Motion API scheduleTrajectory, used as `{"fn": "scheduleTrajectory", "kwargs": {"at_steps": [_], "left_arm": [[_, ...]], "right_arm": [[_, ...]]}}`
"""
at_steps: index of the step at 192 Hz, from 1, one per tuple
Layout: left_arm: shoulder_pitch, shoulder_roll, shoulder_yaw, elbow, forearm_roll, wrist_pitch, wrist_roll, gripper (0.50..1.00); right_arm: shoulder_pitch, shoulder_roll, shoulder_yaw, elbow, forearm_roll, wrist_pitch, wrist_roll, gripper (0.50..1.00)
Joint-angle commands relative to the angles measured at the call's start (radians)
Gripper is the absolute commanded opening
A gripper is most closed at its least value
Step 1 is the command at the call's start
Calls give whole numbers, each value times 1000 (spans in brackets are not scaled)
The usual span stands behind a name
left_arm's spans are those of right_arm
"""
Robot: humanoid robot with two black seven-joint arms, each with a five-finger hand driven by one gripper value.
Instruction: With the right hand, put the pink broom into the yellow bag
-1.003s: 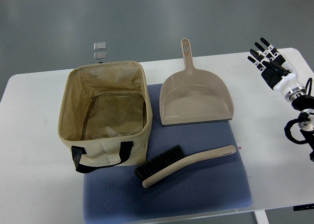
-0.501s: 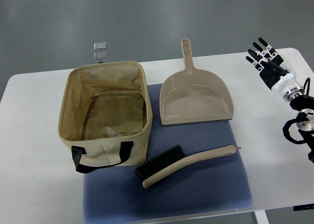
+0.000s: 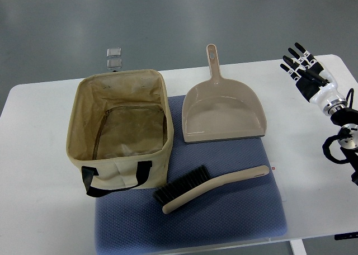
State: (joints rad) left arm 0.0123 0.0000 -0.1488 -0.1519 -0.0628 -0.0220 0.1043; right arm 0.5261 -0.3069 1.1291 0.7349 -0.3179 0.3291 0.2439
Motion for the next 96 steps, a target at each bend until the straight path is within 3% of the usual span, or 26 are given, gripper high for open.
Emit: {"fn": "scheduleTrajectory", "kwargs": {"at_steps": [1, 96], "left_arm": [[0, 0, 0, 0, 0, 0, 0, 1000], [0, 0, 0, 0, 0, 0, 0, 1000]], "right_arm": [[-2, 0, 1, 0, 0, 28, 0, 930], [-2, -11, -2, 3, -3, 56, 0, 930]]}}
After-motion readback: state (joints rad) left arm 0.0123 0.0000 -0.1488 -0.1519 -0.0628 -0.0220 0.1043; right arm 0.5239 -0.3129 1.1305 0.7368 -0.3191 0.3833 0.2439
